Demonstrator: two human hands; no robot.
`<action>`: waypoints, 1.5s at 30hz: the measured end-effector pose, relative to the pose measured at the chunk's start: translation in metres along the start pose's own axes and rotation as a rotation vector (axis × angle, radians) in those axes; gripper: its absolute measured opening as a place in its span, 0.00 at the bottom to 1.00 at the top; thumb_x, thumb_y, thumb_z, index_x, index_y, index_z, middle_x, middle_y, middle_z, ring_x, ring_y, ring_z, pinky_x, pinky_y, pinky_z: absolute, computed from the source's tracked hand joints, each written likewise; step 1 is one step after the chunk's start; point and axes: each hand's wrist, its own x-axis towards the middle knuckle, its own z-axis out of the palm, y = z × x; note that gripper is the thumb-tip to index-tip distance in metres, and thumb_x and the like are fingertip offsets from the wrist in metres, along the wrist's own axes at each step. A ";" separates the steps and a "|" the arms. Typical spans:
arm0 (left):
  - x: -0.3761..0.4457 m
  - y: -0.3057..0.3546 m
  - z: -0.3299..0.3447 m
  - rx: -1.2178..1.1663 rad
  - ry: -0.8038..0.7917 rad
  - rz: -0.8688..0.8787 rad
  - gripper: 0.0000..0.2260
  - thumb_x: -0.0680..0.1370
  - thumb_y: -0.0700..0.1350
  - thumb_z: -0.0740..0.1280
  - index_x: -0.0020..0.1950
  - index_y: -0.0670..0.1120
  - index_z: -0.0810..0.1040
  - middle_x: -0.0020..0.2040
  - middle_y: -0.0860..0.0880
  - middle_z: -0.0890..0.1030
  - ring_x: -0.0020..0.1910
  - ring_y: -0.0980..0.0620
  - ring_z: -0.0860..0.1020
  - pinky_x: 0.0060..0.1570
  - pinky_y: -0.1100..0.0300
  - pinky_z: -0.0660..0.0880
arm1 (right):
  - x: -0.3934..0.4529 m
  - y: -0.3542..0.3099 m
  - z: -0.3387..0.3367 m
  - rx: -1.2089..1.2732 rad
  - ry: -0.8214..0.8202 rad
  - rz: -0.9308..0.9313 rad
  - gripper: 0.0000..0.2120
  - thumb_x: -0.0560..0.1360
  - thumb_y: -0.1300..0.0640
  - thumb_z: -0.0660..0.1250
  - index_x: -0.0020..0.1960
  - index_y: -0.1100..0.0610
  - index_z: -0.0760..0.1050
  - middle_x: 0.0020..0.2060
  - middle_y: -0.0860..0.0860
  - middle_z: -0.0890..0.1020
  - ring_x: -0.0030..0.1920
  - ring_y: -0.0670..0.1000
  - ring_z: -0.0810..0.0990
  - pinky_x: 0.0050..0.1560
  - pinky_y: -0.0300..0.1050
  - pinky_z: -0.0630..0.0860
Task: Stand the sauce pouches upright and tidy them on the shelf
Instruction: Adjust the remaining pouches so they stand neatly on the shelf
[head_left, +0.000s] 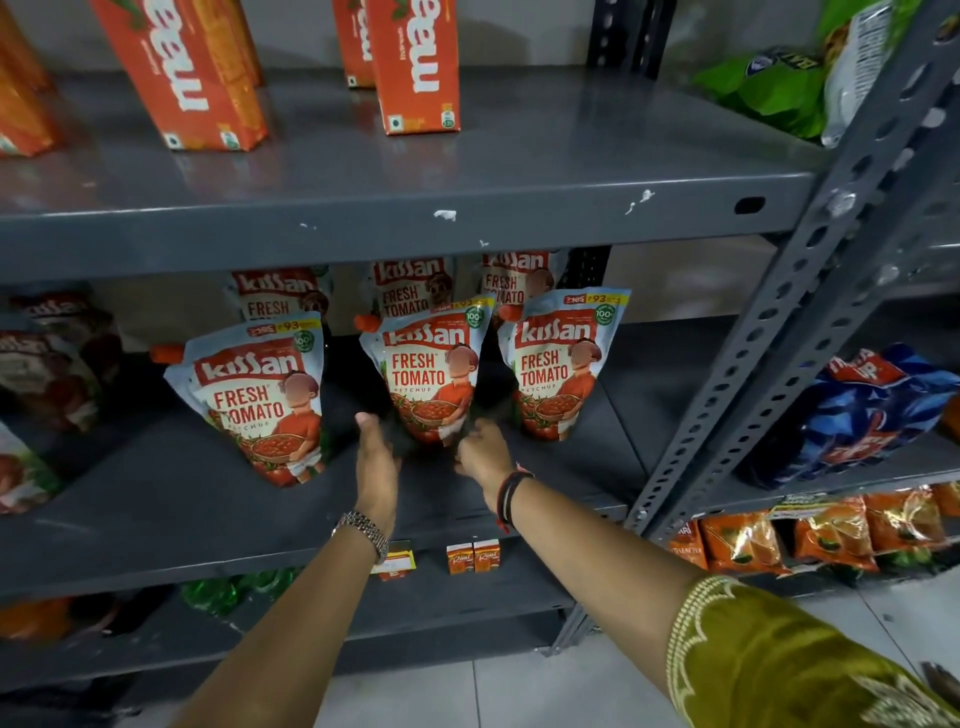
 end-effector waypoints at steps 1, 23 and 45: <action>0.001 -0.004 -0.011 0.004 0.063 0.006 0.30 0.79 0.61 0.46 0.75 0.45 0.59 0.76 0.46 0.63 0.74 0.44 0.63 0.72 0.50 0.61 | -0.003 0.003 0.003 -0.005 -0.011 0.009 0.15 0.75 0.62 0.57 0.59 0.58 0.73 0.51 0.54 0.79 0.56 0.56 0.77 0.61 0.55 0.75; 0.011 0.092 -0.145 -0.077 -0.257 -0.145 0.34 0.77 0.66 0.39 0.71 0.47 0.67 0.67 0.43 0.73 0.63 0.42 0.74 0.61 0.47 0.71 | -0.050 -0.029 0.170 0.236 -0.149 -0.041 0.19 0.78 0.59 0.56 0.67 0.46 0.65 0.56 0.53 0.79 0.57 0.58 0.78 0.57 0.58 0.76; 0.036 0.061 -0.279 -0.001 0.326 -0.011 0.28 0.81 0.58 0.48 0.75 0.42 0.60 0.74 0.42 0.66 0.68 0.41 0.71 0.66 0.50 0.69 | -0.036 -0.001 0.203 0.253 -0.022 0.112 0.16 0.76 0.70 0.55 0.63 0.66 0.70 0.37 0.54 0.75 0.31 0.47 0.69 0.29 0.34 0.70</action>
